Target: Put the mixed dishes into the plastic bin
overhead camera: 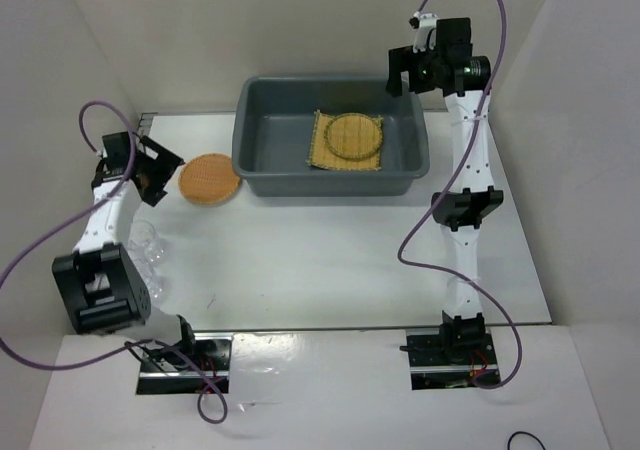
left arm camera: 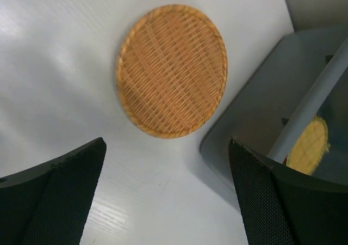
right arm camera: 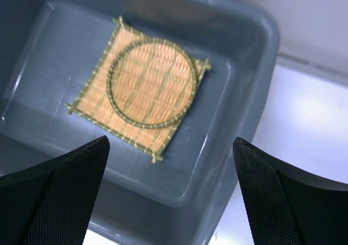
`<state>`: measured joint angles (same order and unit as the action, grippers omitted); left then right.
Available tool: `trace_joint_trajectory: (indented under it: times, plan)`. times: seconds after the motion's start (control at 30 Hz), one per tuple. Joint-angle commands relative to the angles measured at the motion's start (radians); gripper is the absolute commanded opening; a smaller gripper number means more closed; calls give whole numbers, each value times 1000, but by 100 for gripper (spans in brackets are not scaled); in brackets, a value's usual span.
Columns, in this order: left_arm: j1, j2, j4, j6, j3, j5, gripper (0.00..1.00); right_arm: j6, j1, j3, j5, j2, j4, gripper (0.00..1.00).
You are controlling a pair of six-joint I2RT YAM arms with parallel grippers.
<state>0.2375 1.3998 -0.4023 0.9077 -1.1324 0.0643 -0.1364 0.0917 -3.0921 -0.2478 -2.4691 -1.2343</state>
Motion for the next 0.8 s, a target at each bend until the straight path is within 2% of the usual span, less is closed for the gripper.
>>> trace_joint_trajectory:
  times: [0.0, 0.07, 0.1, 0.27, 0.33, 0.4, 0.57, 0.77]
  plan:
    - [112, 166, 135, -179, -52, -563, 99, -17, 31, -40, 83, 79, -33, 98]
    - [187, 348, 142, -219, -102, -810, 99, -17, 45, -40, 108, 108, -44, 98]
    - [187, 385, 141, -266, -116, -823, 99, -26, 60, -40, 108, 108, -44, 98]
    - [227, 471, 169, -289, -147, -799, 99, -37, 80, -30, 117, 148, -53, 98]
    - [227, 507, 131, -319, -197, -781, 99, -37, 80, -19, 137, 159, -53, 98]
    - [227, 507, 186, -319, -198, -758, 99, -37, 71, 4, 127, 159, -53, 98]
    - [227, 596, 195, -314, -228, -767, 99, -37, 62, 26, 137, 177, -53, 98]
    - [227, 663, 192, -346, -237, -761, 95, -37, 52, 64, 166, 187, -53, 98]
